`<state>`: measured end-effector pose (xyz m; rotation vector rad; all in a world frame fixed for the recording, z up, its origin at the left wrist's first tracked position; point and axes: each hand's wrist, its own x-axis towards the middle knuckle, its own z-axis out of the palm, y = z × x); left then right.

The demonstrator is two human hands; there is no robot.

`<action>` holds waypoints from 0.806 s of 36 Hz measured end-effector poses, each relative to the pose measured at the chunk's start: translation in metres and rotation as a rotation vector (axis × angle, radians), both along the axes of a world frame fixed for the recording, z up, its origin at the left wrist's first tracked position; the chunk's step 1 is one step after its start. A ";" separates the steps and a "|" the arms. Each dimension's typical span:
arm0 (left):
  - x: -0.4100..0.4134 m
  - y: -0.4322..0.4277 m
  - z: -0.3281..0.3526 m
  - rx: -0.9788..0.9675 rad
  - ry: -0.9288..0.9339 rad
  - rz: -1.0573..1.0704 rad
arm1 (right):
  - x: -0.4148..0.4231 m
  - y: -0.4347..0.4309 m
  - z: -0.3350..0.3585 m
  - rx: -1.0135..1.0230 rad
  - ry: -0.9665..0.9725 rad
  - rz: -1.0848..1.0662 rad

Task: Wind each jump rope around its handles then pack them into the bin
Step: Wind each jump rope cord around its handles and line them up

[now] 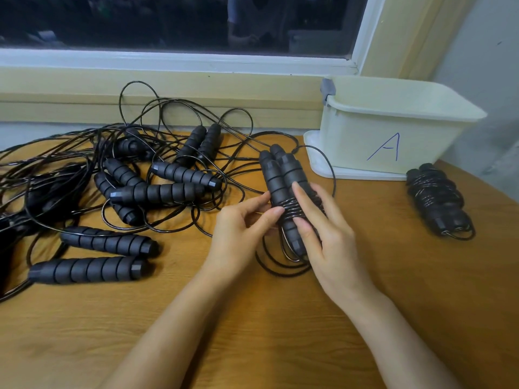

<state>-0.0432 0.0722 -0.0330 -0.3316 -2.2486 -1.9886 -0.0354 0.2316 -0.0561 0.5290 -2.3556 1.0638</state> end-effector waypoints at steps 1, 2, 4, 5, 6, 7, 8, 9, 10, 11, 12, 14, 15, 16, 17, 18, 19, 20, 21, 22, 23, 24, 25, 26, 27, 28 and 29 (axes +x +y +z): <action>-0.001 0.000 -0.002 -0.008 0.009 0.026 | 0.000 0.000 0.000 -0.003 -0.004 0.009; -0.001 -0.001 -0.003 -0.011 0.017 0.057 | 0.000 -0.001 0.000 -0.005 -0.003 0.019; -0.002 -0.001 -0.005 0.005 0.032 0.124 | 0.000 -0.002 0.000 -0.016 0.007 0.035; -0.003 -0.002 -0.005 0.022 0.040 0.148 | 0.001 -0.003 0.000 -0.025 0.013 0.041; -0.003 -0.002 -0.005 0.037 0.046 0.164 | 0.001 -0.003 0.000 -0.035 0.020 0.044; -0.003 -0.003 -0.005 0.055 0.047 0.169 | 0.001 -0.004 0.000 -0.046 0.029 0.046; -0.003 -0.004 -0.004 0.086 0.036 0.168 | 0.002 -0.005 0.000 -0.057 0.037 0.049; -0.004 -0.005 -0.003 0.122 0.016 0.162 | 0.002 -0.005 0.000 -0.065 0.043 0.054; -0.005 -0.005 -0.003 0.155 -0.008 0.149 | 0.002 -0.006 0.000 -0.073 0.047 0.062; -0.006 -0.005 -0.003 0.177 -0.033 0.128 | 0.003 -0.006 0.001 -0.082 0.050 0.070; -0.007 -0.005 -0.004 0.194 -0.061 0.100 | 0.003 -0.007 0.001 -0.093 0.052 0.077; -0.009 -0.006 -0.005 0.222 -0.120 0.051 | 0.003 -0.008 0.000 -0.116 0.058 0.080; -0.010 -0.006 -0.005 0.213 -0.135 0.032 | 0.003 -0.008 -0.001 -0.123 0.060 0.075; -0.010 -0.007 -0.006 0.186 -0.136 0.018 | 0.003 -0.009 -0.001 -0.128 0.061 0.068; -0.009 -0.008 -0.006 0.155 -0.133 0.006 | 0.003 -0.009 -0.002 -0.134 0.060 0.063; -0.008 -0.009 -0.005 0.133 -0.131 -0.008 | 0.002 -0.009 -0.002 -0.138 0.057 0.060; -0.008 -0.009 -0.005 0.123 -0.132 -0.021 | 0.002 -0.009 -0.003 -0.139 0.053 0.061; -0.007 -0.009 -0.005 0.112 -0.131 -0.031 | 0.001 -0.009 -0.003 -0.138 0.047 0.062; -0.007 -0.009 -0.005 0.099 -0.127 -0.037 | 0.001 -0.009 -0.004 -0.140 0.039 0.062; -0.007 -0.008 -0.004 0.081 -0.125 -0.040 | 0.001 -0.008 -0.004 -0.146 0.030 0.059; -0.007 -0.007 -0.004 0.060 -0.123 -0.046 | 0.000 -0.007 -0.004 -0.151 0.025 0.050; -0.006 -0.006 -0.002 0.040 -0.117 -0.064 | 0.000 -0.006 -0.004 -0.152 0.028 0.039; -0.005 -0.006 0.000 0.031 -0.112 -0.088 | -0.001 -0.005 -0.003 -0.147 0.037 0.029; -0.004 -0.005 0.001 0.034 -0.110 -0.116 | -0.001 -0.004 -0.002 -0.137 0.050 0.022; -0.004 -0.005 0.003 0.041 -0.114 -0.142 | -0.001 -0.003 -0.002 -0.123 0.061 0.019; -0.003 -0.005 0.005 0.042 -0.117 -0.160 | -0.001 -0.002 -0.001 -0.107 0.068 0.018; -0.002 -0.006 0.006 0.034 -0.109 -0.173 | -0.001 -0.002 -0.001 -0.094 0.067 0.019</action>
